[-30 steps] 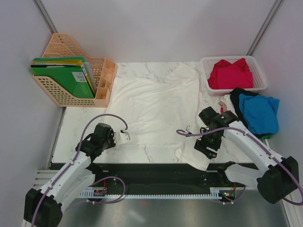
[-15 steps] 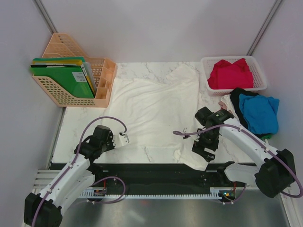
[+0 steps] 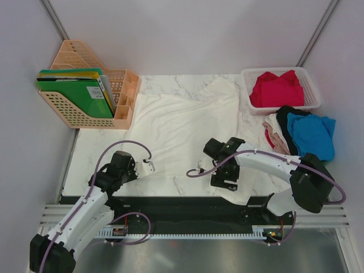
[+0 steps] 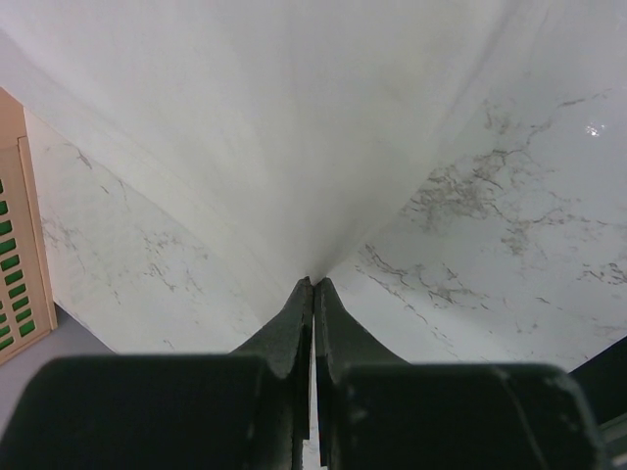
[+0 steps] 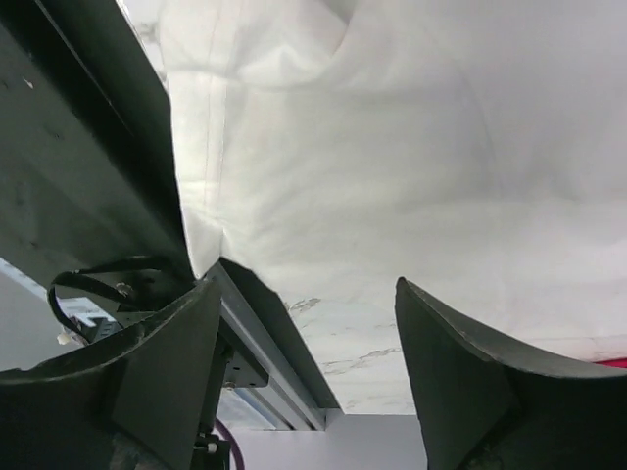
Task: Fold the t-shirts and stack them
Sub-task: Flatten out the tshirt
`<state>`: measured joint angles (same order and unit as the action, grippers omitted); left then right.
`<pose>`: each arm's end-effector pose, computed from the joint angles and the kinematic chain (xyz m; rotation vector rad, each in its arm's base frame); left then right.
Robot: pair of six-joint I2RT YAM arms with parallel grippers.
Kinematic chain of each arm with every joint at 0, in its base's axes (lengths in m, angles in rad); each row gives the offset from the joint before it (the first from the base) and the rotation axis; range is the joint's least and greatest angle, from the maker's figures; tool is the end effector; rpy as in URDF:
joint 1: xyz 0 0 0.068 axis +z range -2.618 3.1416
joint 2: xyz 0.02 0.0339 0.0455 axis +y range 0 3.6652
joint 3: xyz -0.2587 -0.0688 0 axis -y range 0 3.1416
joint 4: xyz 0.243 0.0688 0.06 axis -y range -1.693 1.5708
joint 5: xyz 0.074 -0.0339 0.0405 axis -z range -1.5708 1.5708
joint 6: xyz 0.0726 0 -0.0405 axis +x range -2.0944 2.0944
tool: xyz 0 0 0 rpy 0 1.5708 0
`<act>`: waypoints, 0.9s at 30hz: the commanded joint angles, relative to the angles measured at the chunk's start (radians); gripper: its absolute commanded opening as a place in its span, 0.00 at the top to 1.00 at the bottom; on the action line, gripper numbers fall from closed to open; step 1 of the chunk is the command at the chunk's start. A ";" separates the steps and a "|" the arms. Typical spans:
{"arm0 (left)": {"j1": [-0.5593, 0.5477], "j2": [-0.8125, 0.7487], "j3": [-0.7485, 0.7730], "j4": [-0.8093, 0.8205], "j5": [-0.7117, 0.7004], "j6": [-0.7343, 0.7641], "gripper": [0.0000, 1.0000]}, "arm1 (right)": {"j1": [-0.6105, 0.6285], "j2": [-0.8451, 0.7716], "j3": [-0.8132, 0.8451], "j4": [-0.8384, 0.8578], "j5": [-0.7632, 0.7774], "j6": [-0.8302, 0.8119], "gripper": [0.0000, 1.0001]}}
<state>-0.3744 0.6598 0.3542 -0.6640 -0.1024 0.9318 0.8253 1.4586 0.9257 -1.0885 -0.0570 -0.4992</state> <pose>0.1406 -0.0473 0.1356 1.5290 2.0656 0.3457 0.1485 0.1670 0.1525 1.8931 -2.4315 -0.0740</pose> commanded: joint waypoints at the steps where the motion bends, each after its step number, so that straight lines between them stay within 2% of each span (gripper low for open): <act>1: 0.009 -0.017 -0.008 0.003 0.006 -0.028 0.98 | 0.052 -0.014 0.070 0.090 0.092 0.089 0.20; 6: 0.011 -0.017 -0.024 0.007 0.000 -0.021 0.98 | 0.077 -0.018 0.044 0.084 0.111 0.091 0.18; 11: 0.012 -0.005 0.005 0.006 0.001 -0.021 0.98 | 0.144 -0.029 0.013 -0.057 0.094 0.070 0.18; 16: 0.019 0.001 0.020 0.007 0.012 -0.031 0.98 | 0.152 -0.124 -0.010 -0.168 0.111 0.030 0.19; 18: 0.022 0.003 0.017 0.010 0.012 -0.031 0.98 | 0.158 -0.171 -0.065 -0.143 0.152 0.027 0.21; 22: 0.025 0.011 0.015 0.017 0.012 -0.030 0.98 | 0.161 -0.231 -0.123 -0.003 0.337 0.010 0.19; 27: 0.035 0.032 0.046 0.021 0.018 -0.039 0.98 | 0.164 -0.222 -0.088 0.149 0.339 0.040 0.17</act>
<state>-0.3500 0.6849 0.3500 -0.6567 -0.0948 0.9295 0.9821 1.2419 0.8047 -1.0782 0.2211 -0.4740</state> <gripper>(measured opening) 0.029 0.829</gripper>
